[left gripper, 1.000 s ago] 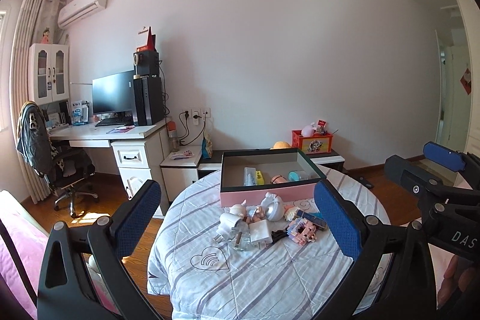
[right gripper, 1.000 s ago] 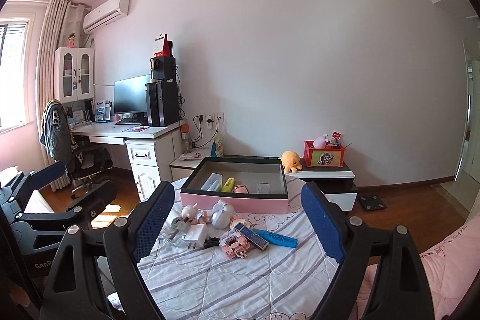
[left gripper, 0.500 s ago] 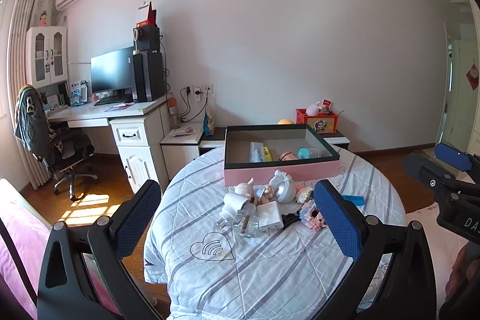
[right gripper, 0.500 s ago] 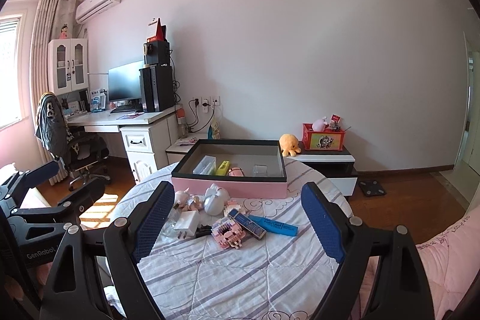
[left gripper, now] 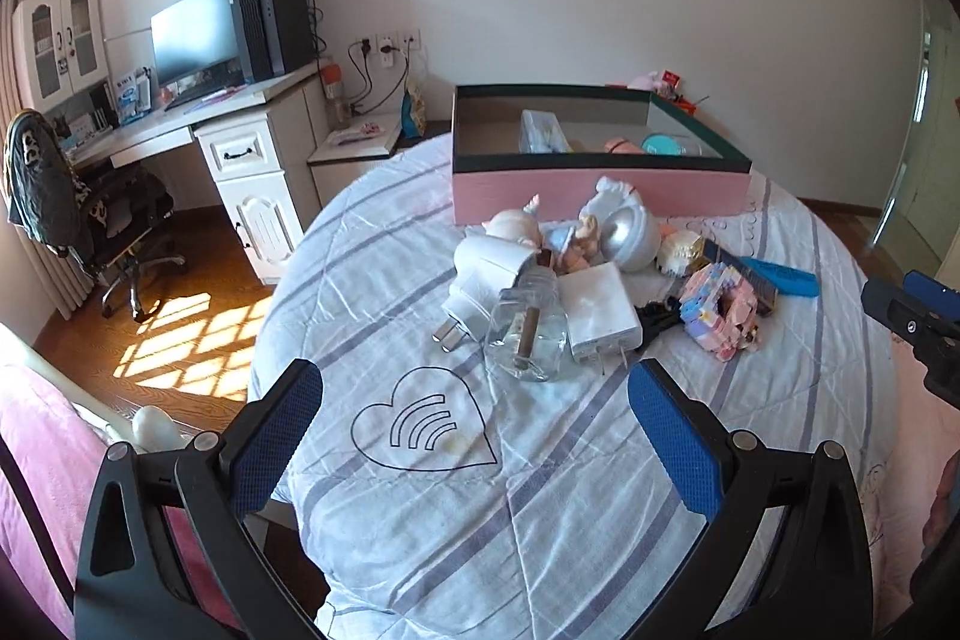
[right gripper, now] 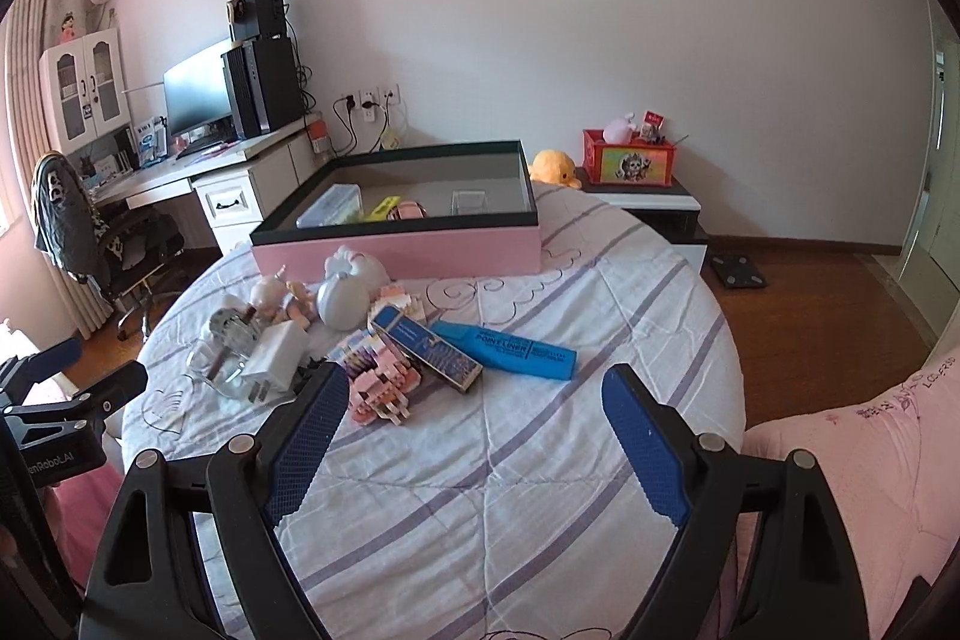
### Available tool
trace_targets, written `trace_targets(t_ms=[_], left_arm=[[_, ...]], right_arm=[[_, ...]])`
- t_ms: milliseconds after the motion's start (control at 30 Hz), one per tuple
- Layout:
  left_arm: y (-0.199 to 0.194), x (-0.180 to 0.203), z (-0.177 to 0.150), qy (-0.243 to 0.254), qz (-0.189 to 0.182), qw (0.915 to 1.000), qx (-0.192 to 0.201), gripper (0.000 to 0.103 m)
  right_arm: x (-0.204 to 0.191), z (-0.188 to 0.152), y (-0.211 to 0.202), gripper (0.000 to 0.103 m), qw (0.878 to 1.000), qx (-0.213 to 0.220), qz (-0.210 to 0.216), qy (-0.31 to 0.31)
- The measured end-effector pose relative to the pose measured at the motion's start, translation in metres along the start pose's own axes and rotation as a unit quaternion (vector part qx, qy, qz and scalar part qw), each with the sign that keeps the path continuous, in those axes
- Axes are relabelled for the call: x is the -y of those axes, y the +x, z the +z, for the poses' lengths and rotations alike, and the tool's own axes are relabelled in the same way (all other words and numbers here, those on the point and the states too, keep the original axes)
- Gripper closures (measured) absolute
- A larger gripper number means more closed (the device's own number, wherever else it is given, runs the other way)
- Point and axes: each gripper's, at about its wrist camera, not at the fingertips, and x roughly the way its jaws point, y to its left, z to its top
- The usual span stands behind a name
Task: Organize rigid objects
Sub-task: 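Grasp the glass bottle with the left tool while the right tool grasps the pink block figure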
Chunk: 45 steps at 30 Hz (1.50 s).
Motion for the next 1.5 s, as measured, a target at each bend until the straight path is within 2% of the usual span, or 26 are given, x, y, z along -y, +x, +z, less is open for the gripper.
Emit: trace_targets(t_ms=[133,267,333,400,500,567,633,867,1067,1333,1500], left_arm=[[0.022,-0.006,0.008,-0.018,-0.004,0.9998,-0.007,0.0],[0.05,-0.011,0.015,-0.025,-0.003,0.999,-0.038,0.0],[0.058,-0.012,0.013,-0.037,-0.006,0.9981,-0.05,0.01],[0.062,-0.01,0.012,-0.044,-0.032,0.9968,-0.058,0.034],[0.057,0.002,0.011,-0.025,-0.038,0.9977,-0.051,0.055],[0.057,0.013,0.011,-0.002,-0.048,0.9974,-0.053,0.059],[0.063,0.018,0.01,0.002,-0.055,0.9967,-0.06,0.067],[0.074,0.027,0.023,0.007,-0.05,0.9976,-0.048,0.072],[0.057,0.019,0.007,0.011,-0.051,0.9977,-0.044,0.072],[0.04,-0.004,-0.009,0.002,-0.043,0.998,-0.045,0.072],[0.05,-0.001,-0.009,-0.002,-0.051,0.9977,-0.045,0.071]], right_arm=[[0.005,-0.005,0.021,0.015,1.0,-0.021,0.002,0.004],[0.002,-0.005,0.039,0.015,0.999,-0.036,0.013,0.002],[-0.001,-0.006,0.048,0.015,0.999,-0.046,0.016,0.0],[-0.002,-0.007,0.056,0.015,0.998,-0.055,0.019,-0.001],[-0.003,-0.007,0.064,0.015,0.998,-0.062,0.02,-0.002],[-0.001,-0.007,0.066,0.015,0.998,-0.063,0.022,-0.002],[-0.001,-0.007,0.068,0.015,0.998,-0.066,0.024,-0.001],[-0.002,-0.01,0.072,0.015,0.997,-0.074,0.026,0.0],[-0.007,-0.008,0.073,0.015,0.997,-0.074,0.032,-0.008],[-0.041,-0.005,0.076,0.015,0.993,-0.075,0.086,-0.031],[-0.061,-0.001,0.099,0.015,0.991,-0.095,0.075,-0.055]])
